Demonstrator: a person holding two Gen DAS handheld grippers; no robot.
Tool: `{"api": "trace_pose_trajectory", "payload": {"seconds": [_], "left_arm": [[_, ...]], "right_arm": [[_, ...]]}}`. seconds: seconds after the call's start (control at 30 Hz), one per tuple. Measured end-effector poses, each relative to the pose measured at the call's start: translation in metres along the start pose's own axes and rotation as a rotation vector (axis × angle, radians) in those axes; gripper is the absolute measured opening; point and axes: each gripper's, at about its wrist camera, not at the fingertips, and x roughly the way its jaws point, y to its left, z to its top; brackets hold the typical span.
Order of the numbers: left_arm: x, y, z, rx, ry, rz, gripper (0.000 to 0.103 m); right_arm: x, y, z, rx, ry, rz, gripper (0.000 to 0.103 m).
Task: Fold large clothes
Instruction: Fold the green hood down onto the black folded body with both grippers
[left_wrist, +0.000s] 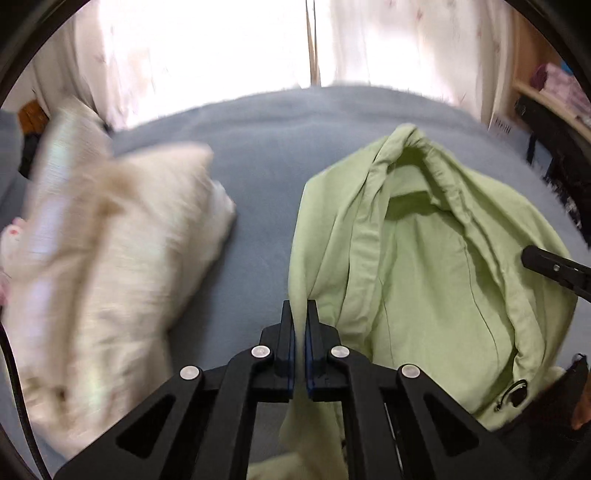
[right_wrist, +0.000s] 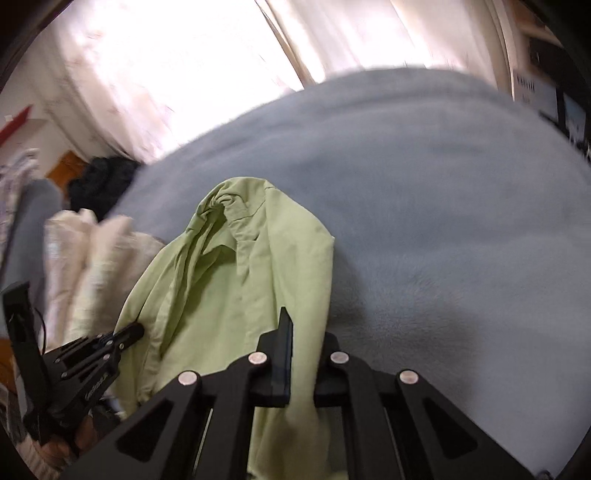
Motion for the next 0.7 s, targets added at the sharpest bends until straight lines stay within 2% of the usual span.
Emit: {"api": "trace_pose_trajectory", "payload": {"seconds": [0.13, 0.2, 0.27, 0.3, 0.37, 0.4, 0.43, 0.57, 0.7], "left_arm": [[-0.072, 0.019, -0.03, -0.001, -0.105, -0.051, 0.002], [-0.098, 0.031, -0.051, -0.023, -0.124, -0.077, 0.002], [-0.121, 0.047, -0.079, -0.036, -0.108, -0.1, 0.002], [-0.13, 0.056, -0.094, -0.042, -0.089, -0.114, 0.002], [-0.143, 0.072, -0.13, -0.05, -0.024, -0.14, 0.003], [-0.146, 0.078, -0.144, -0.046, 0.0, -0.138, 0.004], [-0.15, 0.083, -0.17, -0.035, 0.027, -0.112, 0.004], [-0.159, 0.086, -0.23, -0.055, 0.133, -0.124, 0.004], [-0.167, 0.093, -0.263, -0.079, 0.186, -0.161, 0.004]], "right_arm": [[-0.076, 0.022, -0.02, -0.065, -0.11, 0.077, 0.005], [-0.113, 0.032, -0.04, -0.089, -0.147, 0.118, 0.005], [-0.145, 0.038, -0.066, -0.094, -0.154, 0.138, 0.009], [-0.156, 0.039, -0.081, -0.096, -0.144, 0.126, 0.01], [-0.169, 0.038, -0.108, -0.101, -0.103, 0.105, 0.023], [-0.174, 0.035, -0.127, -0.102, -0.07, 0.071, 0.031], [-0.176, 0.032, -0.144, -0.1, -0.033, 0.039, 0.034], [-0.182, 0.022, -0.201, -0.065, 0.11, -0.027, 0.035], [-0.193, 0.019, -0.244, -0.005, 0.159, -0.024, 0.035]]}}
